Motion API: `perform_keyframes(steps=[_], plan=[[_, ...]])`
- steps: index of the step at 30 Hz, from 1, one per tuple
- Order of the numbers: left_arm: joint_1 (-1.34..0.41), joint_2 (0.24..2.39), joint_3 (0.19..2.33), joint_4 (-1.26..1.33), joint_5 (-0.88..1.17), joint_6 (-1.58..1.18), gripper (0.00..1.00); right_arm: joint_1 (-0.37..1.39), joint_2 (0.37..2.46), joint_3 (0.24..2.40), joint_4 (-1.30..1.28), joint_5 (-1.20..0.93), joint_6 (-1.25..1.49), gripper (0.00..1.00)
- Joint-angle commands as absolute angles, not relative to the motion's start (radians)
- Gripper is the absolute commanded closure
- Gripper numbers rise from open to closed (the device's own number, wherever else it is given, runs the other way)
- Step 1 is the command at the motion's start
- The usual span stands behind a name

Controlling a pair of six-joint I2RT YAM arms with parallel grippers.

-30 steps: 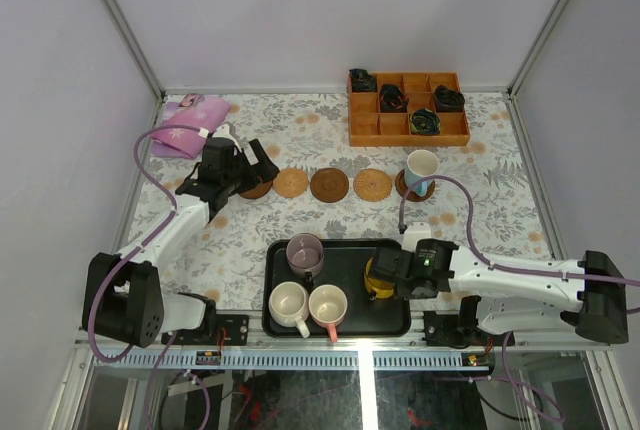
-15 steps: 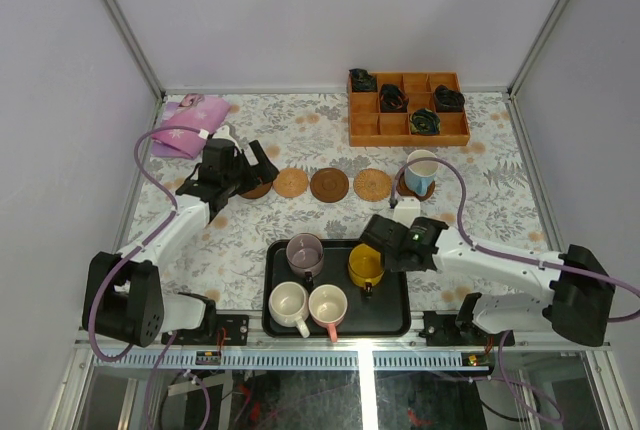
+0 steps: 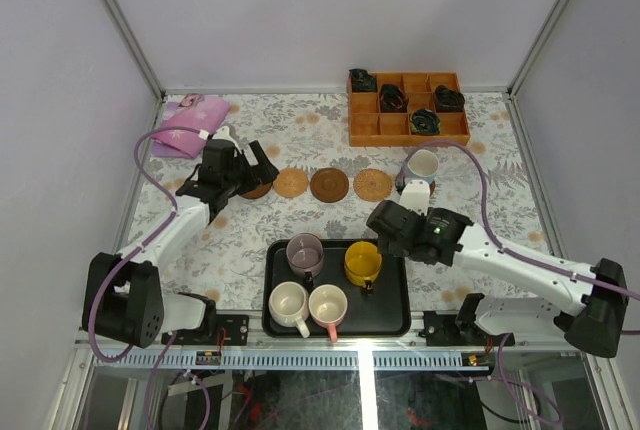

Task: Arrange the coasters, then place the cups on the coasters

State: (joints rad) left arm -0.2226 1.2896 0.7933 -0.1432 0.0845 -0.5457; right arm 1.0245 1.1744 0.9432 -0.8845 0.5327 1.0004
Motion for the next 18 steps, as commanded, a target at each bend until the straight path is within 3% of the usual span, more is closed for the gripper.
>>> perform_keyframes(steps=[1, 7, 18], plan=[[-0.224, 1.261, 0.786, -0.099, 0.080, -0.535, 0.00, 1.019, 1.110, 0.992, -0.982, 0.514, 0.973, 0.25], [-0.223, 1.239, 0.783, -0.114, 0.064, -0.522, 0.00, 1.073, 1.054, 0.958, -0.972, 0.344, 0.946, 0.00], [-0.224, 1.244, 0.777, -0.113, 0.068, -0.529, 0.00, 1.205, 1.146, 0.947, -0.887, 0.285, 0.933, 0.00]])
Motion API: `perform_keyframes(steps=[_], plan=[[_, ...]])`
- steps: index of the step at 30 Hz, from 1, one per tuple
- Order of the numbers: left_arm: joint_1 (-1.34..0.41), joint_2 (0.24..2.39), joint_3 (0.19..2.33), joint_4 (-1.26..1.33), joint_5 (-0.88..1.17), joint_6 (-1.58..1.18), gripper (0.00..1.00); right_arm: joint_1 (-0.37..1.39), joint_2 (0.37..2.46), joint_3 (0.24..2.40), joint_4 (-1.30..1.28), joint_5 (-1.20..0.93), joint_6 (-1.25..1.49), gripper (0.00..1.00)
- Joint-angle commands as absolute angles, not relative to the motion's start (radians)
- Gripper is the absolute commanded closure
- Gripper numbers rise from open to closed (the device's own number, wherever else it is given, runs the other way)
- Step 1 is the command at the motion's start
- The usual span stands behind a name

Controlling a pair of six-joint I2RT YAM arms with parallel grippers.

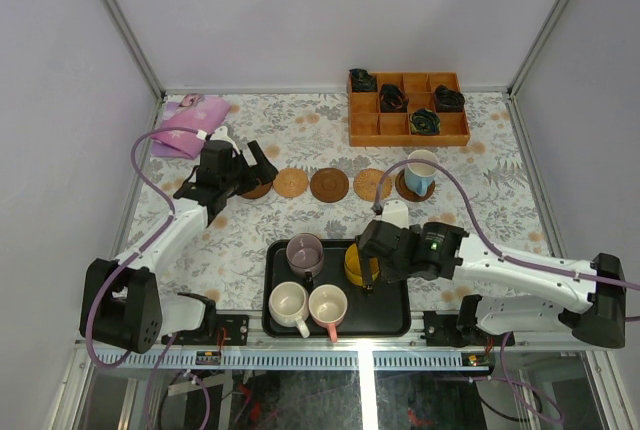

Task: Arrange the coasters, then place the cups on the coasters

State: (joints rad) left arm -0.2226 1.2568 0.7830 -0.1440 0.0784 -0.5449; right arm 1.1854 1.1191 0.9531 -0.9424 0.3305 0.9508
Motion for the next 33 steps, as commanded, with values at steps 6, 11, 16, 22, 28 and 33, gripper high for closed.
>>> perform_keyframes(steps=[6, 11, 16, 22, 28, 33], plan=[[-0.224, 1.251, 0.786, -0.120, 0.067, -0.524, 0.00, 1.208, 1.182, 0.921, -0.830, 0.200, 0.907, 0.00], [-0.224, 1.265, 0.776, -0.107, 0.075, -0.533, 0.00, 1.207, 1.202, 0.879, -0.783, 0.150, 0.928, 0.01], [-0.225, 1.281, 0.783, -0.106, 0.084, -0.534, 0.00, 1.208, 1.262, 0.876, -0.780, 0.173, 0.928, 0.07], [-0.223, 1.280, 0.789, -0.113, 0.073, -0.530, 0.00, 1.207, 1.311, 0.888, -0.767, 0.202, 0.895, 0.17], [-0.224, 1.275, 0.783, -0.119, 0.060, -0.528, 0.00, 1.208, 1.357, 0.895, -0.774, 0.209, 0.875, 0.38], [-0.224, 1.282, 0.782, -0.117, 0.061, -0.528, 0.00, 1.207, 1.367, 0.876, -0.758, 0.216, 0.879, 0.50]])
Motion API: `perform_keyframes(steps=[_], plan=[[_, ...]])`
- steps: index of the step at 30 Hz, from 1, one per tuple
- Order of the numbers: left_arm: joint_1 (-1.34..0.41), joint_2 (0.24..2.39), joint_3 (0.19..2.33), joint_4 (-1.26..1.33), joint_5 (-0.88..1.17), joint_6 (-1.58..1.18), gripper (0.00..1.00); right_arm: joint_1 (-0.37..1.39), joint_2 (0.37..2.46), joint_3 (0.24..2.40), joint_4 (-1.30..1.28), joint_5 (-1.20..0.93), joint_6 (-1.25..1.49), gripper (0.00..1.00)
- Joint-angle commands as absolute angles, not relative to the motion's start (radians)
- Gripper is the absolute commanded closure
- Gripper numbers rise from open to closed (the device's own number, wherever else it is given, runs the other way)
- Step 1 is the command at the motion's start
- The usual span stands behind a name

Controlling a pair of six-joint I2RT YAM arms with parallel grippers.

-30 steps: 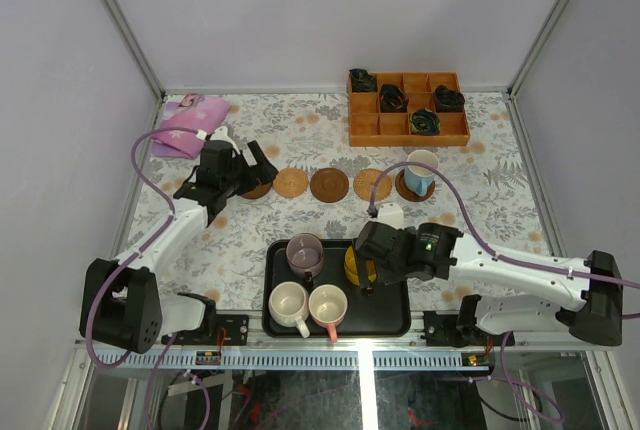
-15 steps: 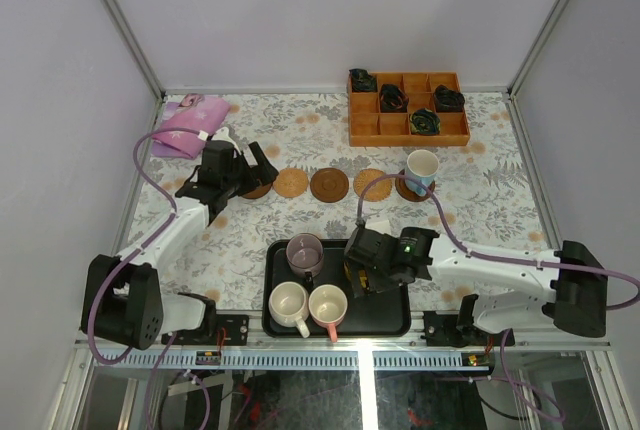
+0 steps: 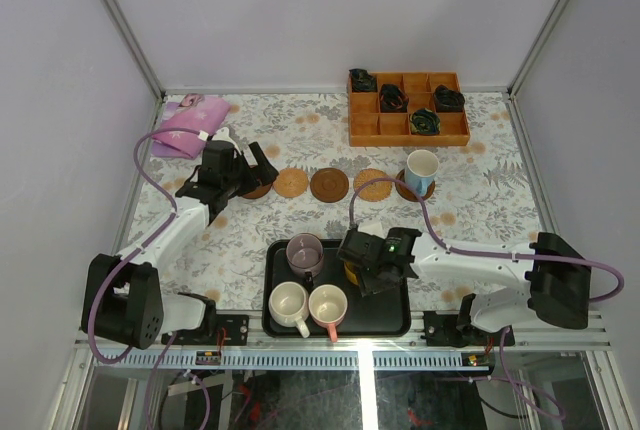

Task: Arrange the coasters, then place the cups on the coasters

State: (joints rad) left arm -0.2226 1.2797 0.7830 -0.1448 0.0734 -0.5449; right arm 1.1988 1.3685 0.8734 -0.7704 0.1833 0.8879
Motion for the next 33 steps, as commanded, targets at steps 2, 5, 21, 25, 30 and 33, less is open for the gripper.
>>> perform_keyframes(steps=[2, 5, 21, 25, 30, 33], plan=[[-0.224, 1.284, 0.783, -0.117, 0.064, -0.528, 0.00, 1.207, 1.364, 0.865, -0.751, 0.220, 0.885, 0.51], [-0.224, 1.284, 0.791, -0.120, 0.063, -0.526, 0.00, 1.208, 1.354, 0.852, -0.738, 0.229, 0.894, 0.51], [-0.224, 1.249, 0.780, -0.143, 0.043, -0.528, 0.00, 1.207, 1.356, 0.833, -0.705, 0.233, 0.879, 0.96], [-0.224, 1.244, 0.779, -0.143, 0.039, -0.533, 0.00, 1.207, 1.342, 0.834, -0.729, 0.245, 0.892, 1.00], [-0.224, 1.250, 0.785, -0.140, 0.045, -0.540, 0.00, 1.207, 1.301, 0.846, -0.766, 0.292, 0.923, 1.00], [-0.224, 1.252, 0.795, -0.140, 0.043, -0.540, 0.00, 1.207, 1.275, 0.879, -0.812, 0.351, 0.941, 1.00]])
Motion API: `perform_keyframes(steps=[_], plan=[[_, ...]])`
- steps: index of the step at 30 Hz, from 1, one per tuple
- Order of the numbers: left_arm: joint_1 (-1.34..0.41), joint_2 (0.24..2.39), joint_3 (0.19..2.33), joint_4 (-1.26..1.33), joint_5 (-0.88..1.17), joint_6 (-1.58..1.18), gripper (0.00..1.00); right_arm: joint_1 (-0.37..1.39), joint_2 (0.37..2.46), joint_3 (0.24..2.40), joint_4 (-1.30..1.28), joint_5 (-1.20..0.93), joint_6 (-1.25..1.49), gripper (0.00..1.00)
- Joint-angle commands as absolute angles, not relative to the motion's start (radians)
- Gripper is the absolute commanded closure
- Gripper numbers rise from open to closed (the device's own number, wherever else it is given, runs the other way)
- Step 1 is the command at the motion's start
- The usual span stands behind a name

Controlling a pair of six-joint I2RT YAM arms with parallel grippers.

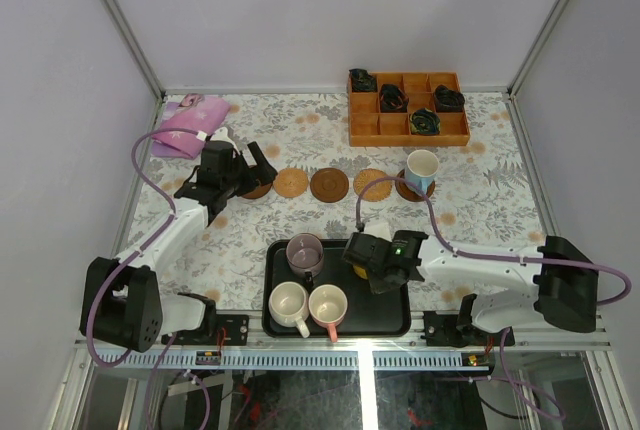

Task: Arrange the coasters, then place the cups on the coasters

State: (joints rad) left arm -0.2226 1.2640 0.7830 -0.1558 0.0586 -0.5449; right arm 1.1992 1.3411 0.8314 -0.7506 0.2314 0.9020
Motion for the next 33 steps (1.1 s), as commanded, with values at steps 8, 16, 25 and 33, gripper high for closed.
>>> perform_keyframes(steps=[8, 16, 25, 33], plan=[[-0.222, 1.257, 0.824, -0.144, 0.018, -0.535, 0.00, 1.207, 1.252, 1.030, -0.973, 0.508, 0.977, 1.00], [-0.213, 1.273, 0.851, -0.143, 0.000, -0.546, 0.00, 1.112, 1.268, 1.148, -0.998, 0.589, 0.871, 1.00], [-0.170, 1.295, 0.914, -0.160, -0.022, -0.540, 0.00, 0.923, 1.324, 1.236, -0.855, 0.533, 0.625, 1.00], [-0.117, 1.338, 0.950, -0.143, -0.001, -0.546, 0.00, 0.769, 1.438, 1.317, -0.705, 0.433, 0.435, 1.00]])
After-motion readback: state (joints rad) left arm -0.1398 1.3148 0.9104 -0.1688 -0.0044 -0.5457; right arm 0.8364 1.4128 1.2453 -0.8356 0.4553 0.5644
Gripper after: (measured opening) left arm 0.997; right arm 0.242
